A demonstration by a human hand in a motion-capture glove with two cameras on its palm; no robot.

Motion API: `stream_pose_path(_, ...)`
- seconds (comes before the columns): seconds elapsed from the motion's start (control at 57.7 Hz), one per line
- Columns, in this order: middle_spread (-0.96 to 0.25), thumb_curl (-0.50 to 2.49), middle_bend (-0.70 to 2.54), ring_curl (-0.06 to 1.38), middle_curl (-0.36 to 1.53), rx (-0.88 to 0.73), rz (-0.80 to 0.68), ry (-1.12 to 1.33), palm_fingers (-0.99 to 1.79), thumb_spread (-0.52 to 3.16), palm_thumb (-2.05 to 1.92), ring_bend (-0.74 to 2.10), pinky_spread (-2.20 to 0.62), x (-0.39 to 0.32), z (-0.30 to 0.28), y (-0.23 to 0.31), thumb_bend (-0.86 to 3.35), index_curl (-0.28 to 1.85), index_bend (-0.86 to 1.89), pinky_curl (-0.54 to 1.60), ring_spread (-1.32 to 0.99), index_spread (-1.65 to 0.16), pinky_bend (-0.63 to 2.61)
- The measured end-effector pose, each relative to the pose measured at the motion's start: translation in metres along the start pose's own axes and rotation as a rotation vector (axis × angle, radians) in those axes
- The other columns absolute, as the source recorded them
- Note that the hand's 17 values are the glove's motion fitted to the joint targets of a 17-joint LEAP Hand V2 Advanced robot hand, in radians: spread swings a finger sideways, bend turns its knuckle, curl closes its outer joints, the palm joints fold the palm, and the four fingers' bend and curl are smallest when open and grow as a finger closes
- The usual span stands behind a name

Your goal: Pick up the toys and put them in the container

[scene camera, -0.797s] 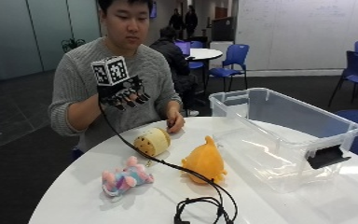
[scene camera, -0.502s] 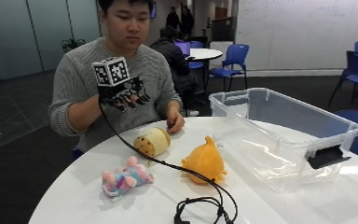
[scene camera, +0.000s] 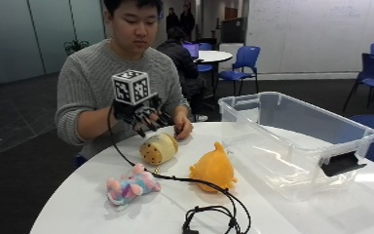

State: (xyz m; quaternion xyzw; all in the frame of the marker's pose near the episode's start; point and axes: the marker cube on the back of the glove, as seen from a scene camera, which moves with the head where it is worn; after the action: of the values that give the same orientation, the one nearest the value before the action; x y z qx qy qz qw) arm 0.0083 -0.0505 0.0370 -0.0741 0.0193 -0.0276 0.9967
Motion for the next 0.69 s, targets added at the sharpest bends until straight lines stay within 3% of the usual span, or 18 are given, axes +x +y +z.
stream_pose_path(0.139, -0.13, 0.24, 0.13, 0.21, 0.21, -0.215, 0.007, 0.029, -0.07, 1.41, 0.07, 0.42, -0.01, 0.006, 0.046, -0.049, 0.0, 0.26, 0.08, 0.4, -0.09, -0.33, 1.08)
stream_pose_path(0.277, -0.12, 0.26, 0.14, 0.23, 0.22, -0.273, -0.002, 0.023, -0.12, 1.34, 0.11, 0.44, -0.01, 0.003, 0.072, -0.06, -0.01, 0.23, 0.1, 0.42, -0.08, -0.32, 1.16)
stream_pose_path(0.416, -0.13, 0.29, 0.25, 0.25, 0.26, -0.275, 0.019, 0.024, 0.08, 1.31, 0.13, 0.51, 0.0, 0.007, 0.084, -0.061, -0.01, 0.22, 0.12, 0.41, -0.09, -0.34, 1.19)
stream_pose_path(0.571, -0.18, 0.36, 0.53, 0.33, 0.37, -0.122, 0.013, 0.023, 0.54, 1.39, 0.31, 0.84, -0.15, 0.004, 0.084, -0.065, 0.09, 0.2, 0.12, 0.35, -0.26, -0.34, 1.07)
stream_pose_path(0.693, -0.2, 0.45, 0.57, 0.41, 0.41, -0.07, -0.007, -0.016, 0.6, 1.35, 0.47, 0.99, -0.25, 0.003, 0.057, -0.066, 0.15, 0.2, 0.12, 0.36, -0.34, -0.34, 1.11)
